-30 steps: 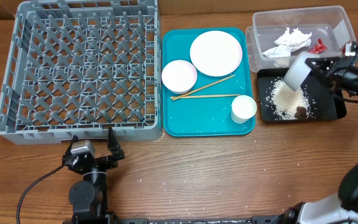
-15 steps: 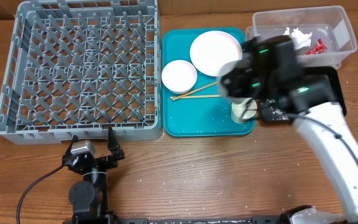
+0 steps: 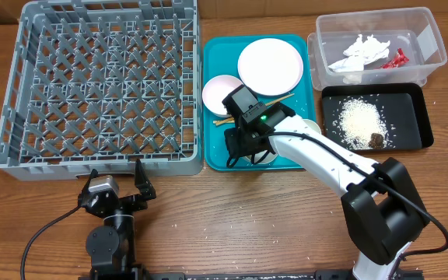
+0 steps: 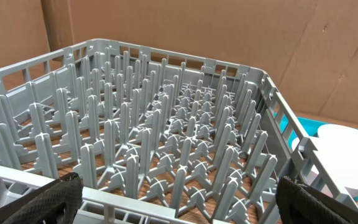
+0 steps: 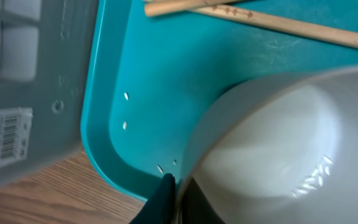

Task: Sort waste into correct bins and load items into the dishwasher
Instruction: 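Set the emptied bowl back on the teal tray, release, then grasp the white cup with the right gripper, then lift the cup toward the left gripper and hand it over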

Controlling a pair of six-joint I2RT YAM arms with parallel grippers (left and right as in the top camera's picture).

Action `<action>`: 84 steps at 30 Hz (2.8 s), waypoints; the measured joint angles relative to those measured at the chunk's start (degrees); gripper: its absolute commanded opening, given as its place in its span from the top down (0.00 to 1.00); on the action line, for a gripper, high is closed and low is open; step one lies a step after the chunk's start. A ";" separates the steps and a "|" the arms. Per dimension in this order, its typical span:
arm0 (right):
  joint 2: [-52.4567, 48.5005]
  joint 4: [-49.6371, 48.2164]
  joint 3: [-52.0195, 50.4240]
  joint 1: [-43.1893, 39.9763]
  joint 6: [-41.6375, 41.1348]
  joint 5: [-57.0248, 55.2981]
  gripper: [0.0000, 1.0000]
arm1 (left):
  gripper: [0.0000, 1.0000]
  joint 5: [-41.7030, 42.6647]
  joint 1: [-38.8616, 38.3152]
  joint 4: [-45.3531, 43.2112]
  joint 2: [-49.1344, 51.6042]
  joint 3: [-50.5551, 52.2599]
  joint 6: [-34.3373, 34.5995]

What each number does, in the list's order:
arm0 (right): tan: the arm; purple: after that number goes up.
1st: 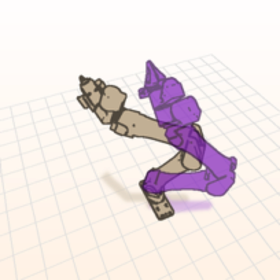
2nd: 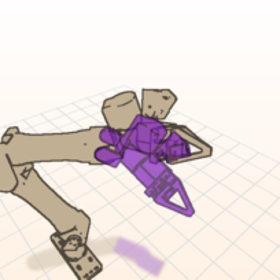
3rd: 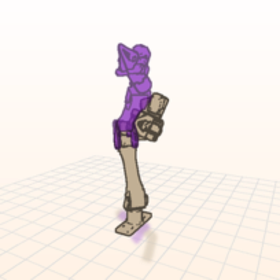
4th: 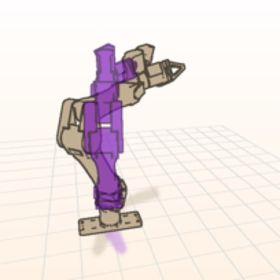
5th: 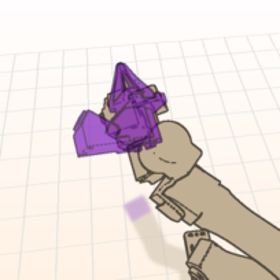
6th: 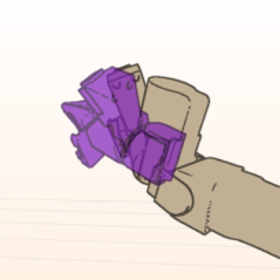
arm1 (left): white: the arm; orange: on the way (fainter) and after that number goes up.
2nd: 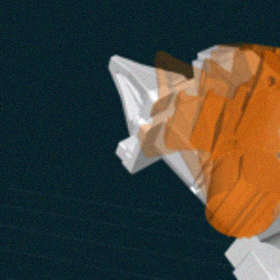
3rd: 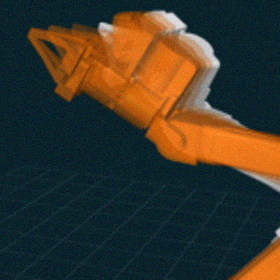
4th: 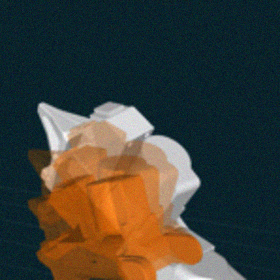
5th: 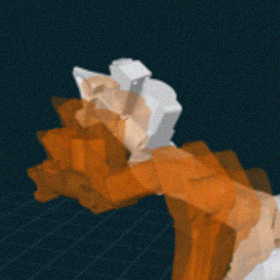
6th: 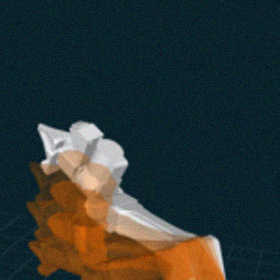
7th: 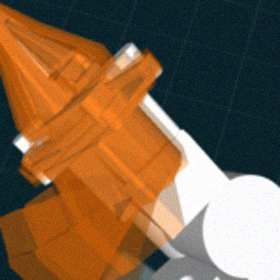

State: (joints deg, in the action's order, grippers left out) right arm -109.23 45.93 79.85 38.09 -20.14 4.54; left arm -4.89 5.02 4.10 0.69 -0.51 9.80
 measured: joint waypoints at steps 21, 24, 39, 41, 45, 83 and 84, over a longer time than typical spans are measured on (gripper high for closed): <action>0.63 28.11 27.17 -18.75 -0.81 2.95 0.64 | 0.00 0.00 0.00 0.00 0.00 0.00 0.00; 0.63 29.31 27.17 -19.26 -0.87 1.99 0.61 | 0.00 0.02 0.00 0.00 0.00 0.00 0.00; 0.83 32.94 15.69 -27.56 -8.76 -7.72 0.46 | 0.00 0.02 0.00 0.00 0.02 0.00 0.00; 0.85 29.31 11.96 -27.52 -8.59 -6.64 0.46 | 0.00 0.00 0.00 -0.02 0.02 0.00 0.00; 0.85 23.56 5.95 -27.50 -8.50 -5.79 0.47 | 0.00 0.00 0.00 -0.02 0.02 0.00 0.00; 12.26 29.49 19.93 -27.61 0.98 14.71 0.96 | 0.00 6.45 0.00 -16.22 0.00 0.04 14.14; 12.26 28.81 19.93 -27.61 1.16 15.91 0.96 | 0.00 8.41 0.00 -17.64 0.02 0.04 18.82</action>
State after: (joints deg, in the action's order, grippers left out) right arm -96.97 74.74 99.79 10.48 -18.98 20.45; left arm 3.53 5.02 -13.54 0.71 -0.47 28.62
